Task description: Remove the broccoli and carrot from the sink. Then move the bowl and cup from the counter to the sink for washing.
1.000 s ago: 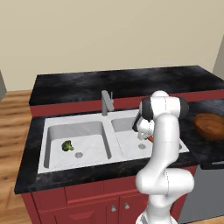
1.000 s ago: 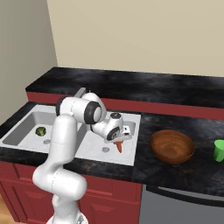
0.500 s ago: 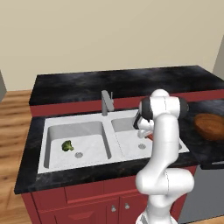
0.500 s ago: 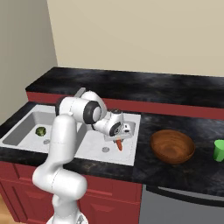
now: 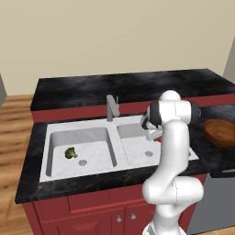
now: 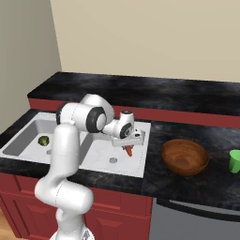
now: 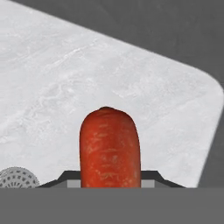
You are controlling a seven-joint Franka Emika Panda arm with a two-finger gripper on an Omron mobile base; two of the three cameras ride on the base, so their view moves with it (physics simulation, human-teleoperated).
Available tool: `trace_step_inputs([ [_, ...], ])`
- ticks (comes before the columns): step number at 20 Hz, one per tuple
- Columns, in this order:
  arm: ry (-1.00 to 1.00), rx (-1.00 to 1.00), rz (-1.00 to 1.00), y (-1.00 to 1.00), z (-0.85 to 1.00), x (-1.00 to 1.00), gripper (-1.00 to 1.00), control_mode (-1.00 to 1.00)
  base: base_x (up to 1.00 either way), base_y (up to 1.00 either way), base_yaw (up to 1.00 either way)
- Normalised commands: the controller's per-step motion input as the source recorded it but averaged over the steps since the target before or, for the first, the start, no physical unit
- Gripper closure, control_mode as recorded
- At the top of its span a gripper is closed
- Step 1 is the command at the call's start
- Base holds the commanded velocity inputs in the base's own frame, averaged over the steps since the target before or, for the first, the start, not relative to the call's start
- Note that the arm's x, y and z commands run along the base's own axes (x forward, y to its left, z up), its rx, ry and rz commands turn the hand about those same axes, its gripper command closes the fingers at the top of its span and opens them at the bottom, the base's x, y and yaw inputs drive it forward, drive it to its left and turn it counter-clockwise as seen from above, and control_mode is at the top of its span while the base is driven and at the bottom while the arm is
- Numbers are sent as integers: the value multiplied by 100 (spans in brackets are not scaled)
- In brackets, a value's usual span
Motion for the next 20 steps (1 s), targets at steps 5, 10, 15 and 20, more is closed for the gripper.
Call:
trace_step_inputs([
  [5,0,0,0,-1,38,-5,100,-100,0,0,0],
  [10,0,0,0,-3,38,-6,100,-100,0,0,0],
  [15,0,0,0,-7,40,-7,100,-100,0,0,0],
  [20,-5,0,0,-9,40,-1,100,-100,0,0,0],
])
